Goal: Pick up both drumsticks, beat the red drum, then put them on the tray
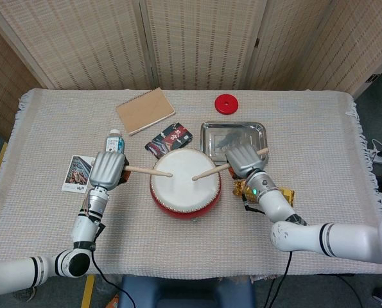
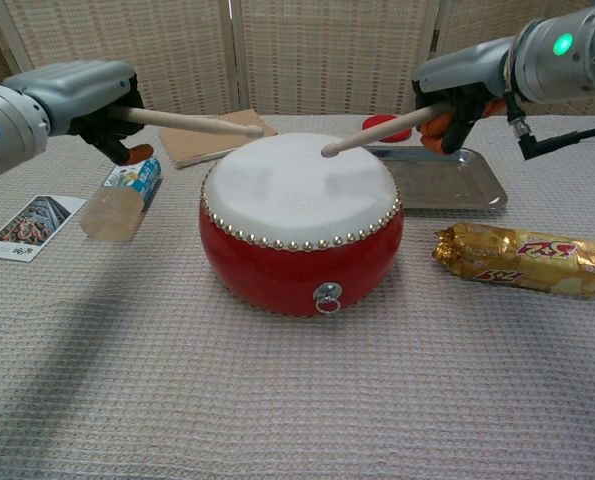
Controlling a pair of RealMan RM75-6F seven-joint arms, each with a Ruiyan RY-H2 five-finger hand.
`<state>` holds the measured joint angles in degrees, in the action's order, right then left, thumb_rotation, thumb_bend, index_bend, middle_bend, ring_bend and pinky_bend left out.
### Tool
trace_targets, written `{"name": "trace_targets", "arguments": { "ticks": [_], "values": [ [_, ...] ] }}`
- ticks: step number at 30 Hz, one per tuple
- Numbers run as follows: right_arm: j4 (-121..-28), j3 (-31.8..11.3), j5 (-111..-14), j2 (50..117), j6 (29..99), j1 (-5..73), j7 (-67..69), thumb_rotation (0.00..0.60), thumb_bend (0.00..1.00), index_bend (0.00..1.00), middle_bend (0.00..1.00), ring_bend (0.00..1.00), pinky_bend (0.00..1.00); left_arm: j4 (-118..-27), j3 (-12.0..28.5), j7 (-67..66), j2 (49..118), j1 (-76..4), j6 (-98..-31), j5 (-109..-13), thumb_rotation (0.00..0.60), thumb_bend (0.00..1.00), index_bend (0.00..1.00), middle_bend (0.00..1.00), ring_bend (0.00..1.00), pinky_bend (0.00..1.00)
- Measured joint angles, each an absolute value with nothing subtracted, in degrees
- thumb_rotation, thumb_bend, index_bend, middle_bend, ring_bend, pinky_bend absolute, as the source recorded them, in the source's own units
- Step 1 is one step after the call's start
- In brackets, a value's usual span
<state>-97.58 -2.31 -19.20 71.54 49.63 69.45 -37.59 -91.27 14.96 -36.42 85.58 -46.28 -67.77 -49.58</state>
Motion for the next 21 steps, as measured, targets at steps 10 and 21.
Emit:
{"name": "trace_targets", "arguments": {
  "ticks": [10,21],
  "values": [
    [-92.9,-1.8,-16.9,74.7,48.3,69.6,-37.9,0.600,0.75,1.00,1.00,1.00,1.00,-92.7,14.5,-34.7,84.0,-45.0,-68.5,-51.3,0.600,0.43,1.00,1.00,1.00,1.00],
    [-93.0,-6.3,-23.0,66.4,44.5,64.1,-24.5,0.600,0.75,1.00,1.00,1.00,1.00,-95.2,13.4,-30.5,80.8,-41.9,-70.6,-55.9,0.600,0.43,1.00,1.00,1.00,1.00]
  ]
}}
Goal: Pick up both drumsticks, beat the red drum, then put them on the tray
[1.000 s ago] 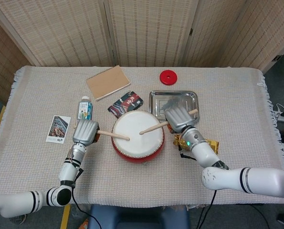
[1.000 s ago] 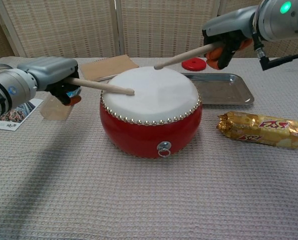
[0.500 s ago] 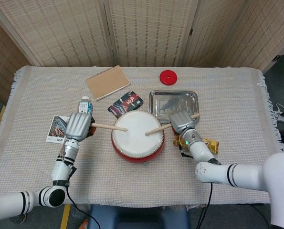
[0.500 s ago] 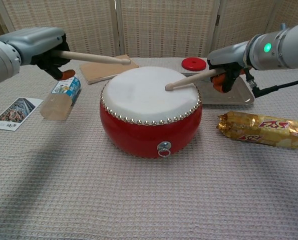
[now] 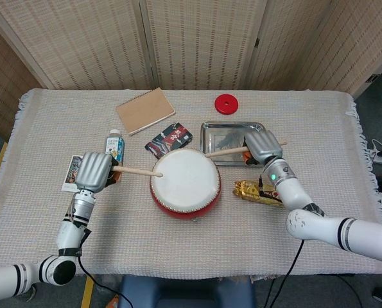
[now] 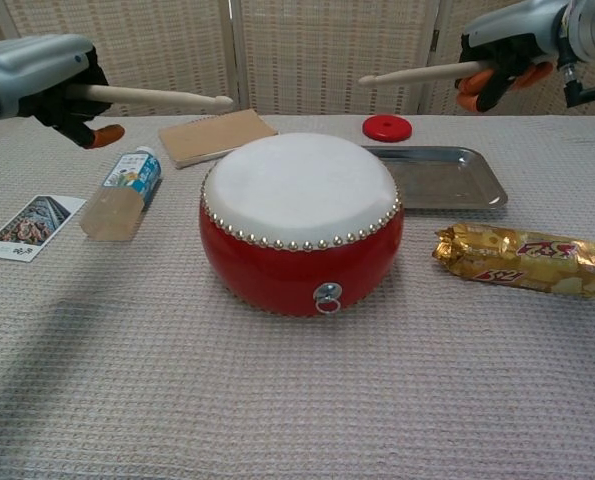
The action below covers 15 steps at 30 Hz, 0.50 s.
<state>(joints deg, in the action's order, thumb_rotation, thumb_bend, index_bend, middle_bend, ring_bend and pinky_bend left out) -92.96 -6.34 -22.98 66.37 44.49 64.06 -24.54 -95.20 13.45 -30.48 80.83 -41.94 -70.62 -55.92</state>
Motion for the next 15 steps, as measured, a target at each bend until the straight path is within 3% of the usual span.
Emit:
{"name": "trace_targets", "arguments": {
  "ticks": [7,12,15],
  "values": [
    [-79.6,-4.9,-23.1,72.7,40.7,64.3,-25.3,0.600,0.74,1.00,1.00,0.97,1.00,-95.8,12.4,-29.7,79.6,-40.3,-71.3,-57.2,0.600,0.43,1.00,1.00,1.00,1.00],
    [-69.5,-4.2,-22.1,79.1,37.0,65.6,-26.3,0.600,0.64,1.00,1.00,0.81,0.97,-95.7,12.6,-29.0,78.8,-39.6,-71.1,-57.1,0.600,0.43,1.00,1.00,1.00,1.00],
    [-64.2,-4.1,-21.3,82.3,34.7,66.4,-26.6,0.600,0.58,0.95,0.94,0.71,0.91,-95.5,12.5,-28.7,78.5,-39.2,-71.2,-57.3,0.600,0.43,1.00,1.00,1.00,1.00]
  ]
}}
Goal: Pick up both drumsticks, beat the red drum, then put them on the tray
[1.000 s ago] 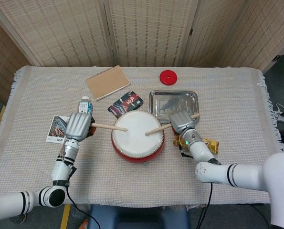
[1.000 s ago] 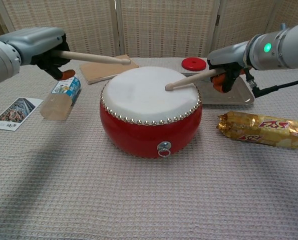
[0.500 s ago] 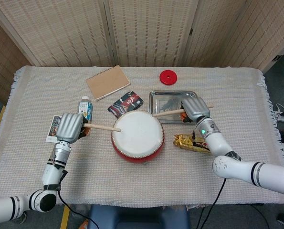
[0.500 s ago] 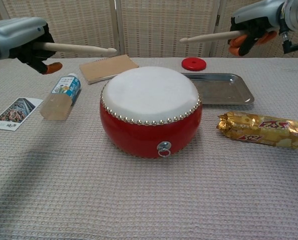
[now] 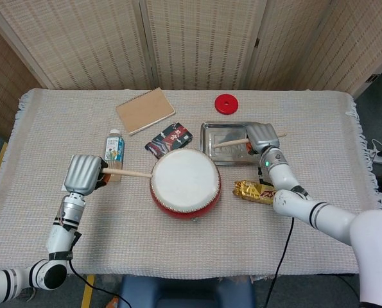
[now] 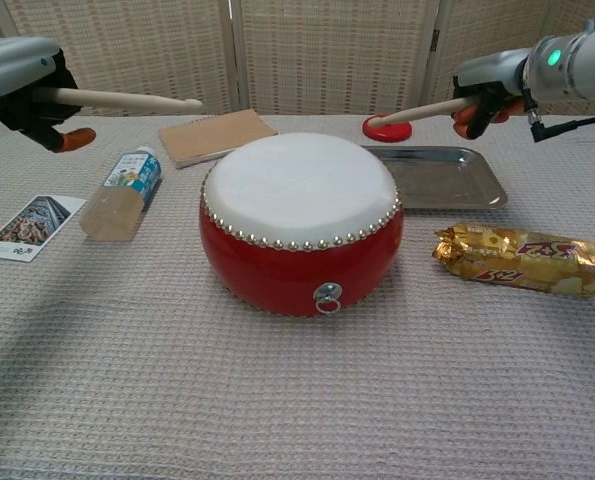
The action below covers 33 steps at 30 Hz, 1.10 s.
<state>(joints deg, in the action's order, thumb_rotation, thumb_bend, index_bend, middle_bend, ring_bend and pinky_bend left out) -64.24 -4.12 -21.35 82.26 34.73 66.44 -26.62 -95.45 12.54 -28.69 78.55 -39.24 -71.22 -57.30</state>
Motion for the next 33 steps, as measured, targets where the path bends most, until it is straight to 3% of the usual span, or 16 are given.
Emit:
{"name": "trace_targets", "arguments": {
  "ticks": [6,14,21,26,33],
  "values": [
    [-54.4,-4.4,-20.1,88.1,30.6,67.9,-26.6,0.600,0.51,0.66,0.77,0.52,0.77,-94.6,12.5,-27.9,78.3,-38.7,-71.0,-57.8,0.600,0.43,1.00,1.00,1.00,1.00],
    [-43.1,-4.4,-19.2,94.1,25.2,68.9,-26.3,0.600,0.39,0.35,0.53,0.32,0.60,-93.8,12.7,-27.4,78.4,-38.4,-70.6,-58.2,0.600,0.43,1.00,1.00,1.00,1.00],
    [-35.4,-3.7,-17.2,98.7,20.6,69.4,-26.7,0.600,0.16,0.08,0.31,0.14,0.41,-94.0,13.0,-27.2,78.5,-38.2,-70.9,-59.0,0.600,0.43,1.00,1.00,1.00,1.00],
    [-32.3,-3.1,-14.2,100.6,18.2,70.0,-27.1,0.600,0.11,0.01,0.24,0.09,0.36,-94.2,13.1,-26.9,78.3,-37.8,-71.3,-59.6,0.600,0.43,1.00,1.00,1.00,1.00],
    [-32.8,-3.1,-14.6,100.4,18.2,70.3,-26.4,0.600,0.11,0.03,0.24,0.08,0.35,-94.6,13.3,-26.4,77.9,-37.5,-71.5,-60.4,0.600,0.43,1.00,1.00,1.00,1.00]
  ]
}}
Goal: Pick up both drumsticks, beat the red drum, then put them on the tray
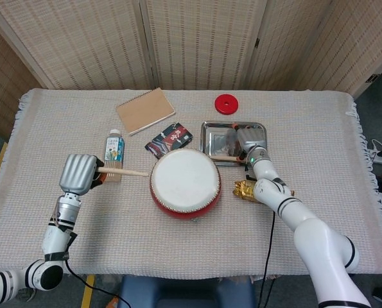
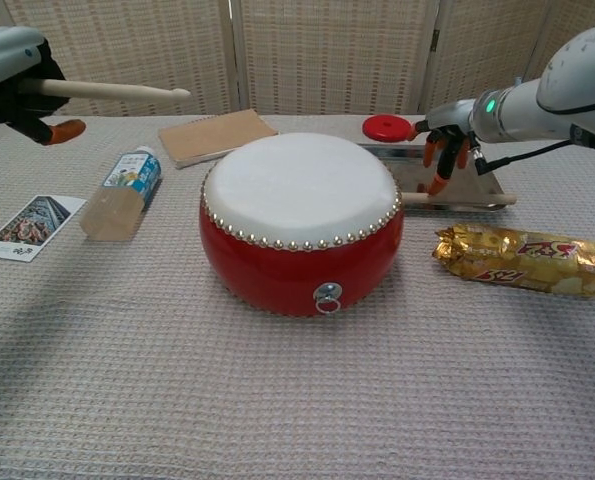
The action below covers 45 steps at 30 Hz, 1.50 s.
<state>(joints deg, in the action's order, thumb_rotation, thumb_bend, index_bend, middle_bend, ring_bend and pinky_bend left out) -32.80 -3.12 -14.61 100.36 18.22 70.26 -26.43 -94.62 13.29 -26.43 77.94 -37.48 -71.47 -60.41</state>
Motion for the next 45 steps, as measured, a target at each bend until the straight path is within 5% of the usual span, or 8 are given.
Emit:
{"name": "trace_targets", "arguments": {
  "ticks": [8,21,26,32,45],
  "values": [
    [-47.8,-5.7,-20.9,92.1,23.6,69.1,-23.5,0.600,0.11,0.11,0.24,0.12,0.36,-95.6,13.5,-26.2,77.9,-37.5,-71.7,-61.8,0.600,0.43,0.99,1.00,1.00,1.00],
    [-99.0,-10.7,-33.0,59.4,37.3,63.0,-18.9,0.600,0.11,0.19,0.30,0.22,0.46,-98.1,16.1,-31.6,78.8,-40.9,-70.0,-58.6,0.600,0.43,0.98,1.00,1.00,1.00],
    [-110.1,-12.6,-35.6,51.0,39.6,61.2,-16.4,0.600,0.10,0.26,0.33,0.25,0.49,-99.1,17.4,-35.9,80.0,-43.2,-69.9,-56.1,0.600,0.43,0.98,1.00,1.00,1.00],
    [-112.3,-13.5,-35.9,50.2,41.1,61.3,-15.6,0.600,0.09,0.38,0.37,0.27,0.50,-99.8,18.3,-39.0,81.3,-45.1,-70.1,-53.5,0.600,0.43,0.98,1.00,1.00,1.00],
    [-111.8,-11.8,-22.6,63.0,50.0,72.2,-26.2,0.600,0.09,0.44,0.41,0.29,0.51,-99.3,20.6,-48.2,86.3,-51.6,-71.7,-43.2,0.600,0.43,0.98,1.00,1.00,1.00]
  ]
}}
